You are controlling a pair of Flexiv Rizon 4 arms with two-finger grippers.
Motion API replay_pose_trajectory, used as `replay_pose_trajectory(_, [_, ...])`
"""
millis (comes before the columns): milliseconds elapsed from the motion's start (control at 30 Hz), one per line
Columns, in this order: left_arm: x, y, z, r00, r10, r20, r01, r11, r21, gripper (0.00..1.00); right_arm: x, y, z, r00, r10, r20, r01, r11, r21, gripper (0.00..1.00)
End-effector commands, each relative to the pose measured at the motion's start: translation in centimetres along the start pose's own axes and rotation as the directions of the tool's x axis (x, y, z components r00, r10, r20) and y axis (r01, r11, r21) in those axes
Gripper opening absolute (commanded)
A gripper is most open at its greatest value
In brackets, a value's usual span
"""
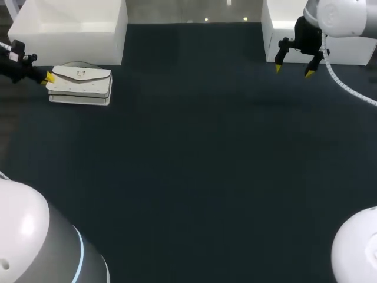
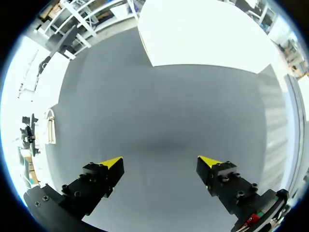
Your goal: Pick up the bag, open it, inspect its contents, close it, and place it on the opposite side
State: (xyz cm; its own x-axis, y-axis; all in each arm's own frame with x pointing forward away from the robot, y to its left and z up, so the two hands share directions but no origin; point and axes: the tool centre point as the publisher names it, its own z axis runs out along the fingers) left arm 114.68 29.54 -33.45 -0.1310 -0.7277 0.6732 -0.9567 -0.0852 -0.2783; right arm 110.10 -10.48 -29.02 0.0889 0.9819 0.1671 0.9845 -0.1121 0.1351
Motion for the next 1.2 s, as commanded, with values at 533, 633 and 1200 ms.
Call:
replay_pose_trajectory(533, [-4.8,-3.0,-1.8,0.995,-0.049,-0.086,0.027,0.971,-0.236,0.0,0.1,0.0,0.0,1.0,0.001,0.004,-0.001,1.0,0.002,1.0])
replay_pose_trajectory(633, [-5.0,-2.9,-2.0,0.995,-0.05,-0.088,0.029,0.972,-0.231,0.0,0.1,0.0,0.0,1.0,0.001,0.004,-0.001,1.0,0.002,1.0])
replay_pose_trajectory(1200, [0.4,0.3,-7.1,0.989,-0.042,0.144,0.051,0.997,-0.065,1.0,0.1,0.0,0.0,1.0,0.001,0.004,-0.001,1.0,0.002,1.0])
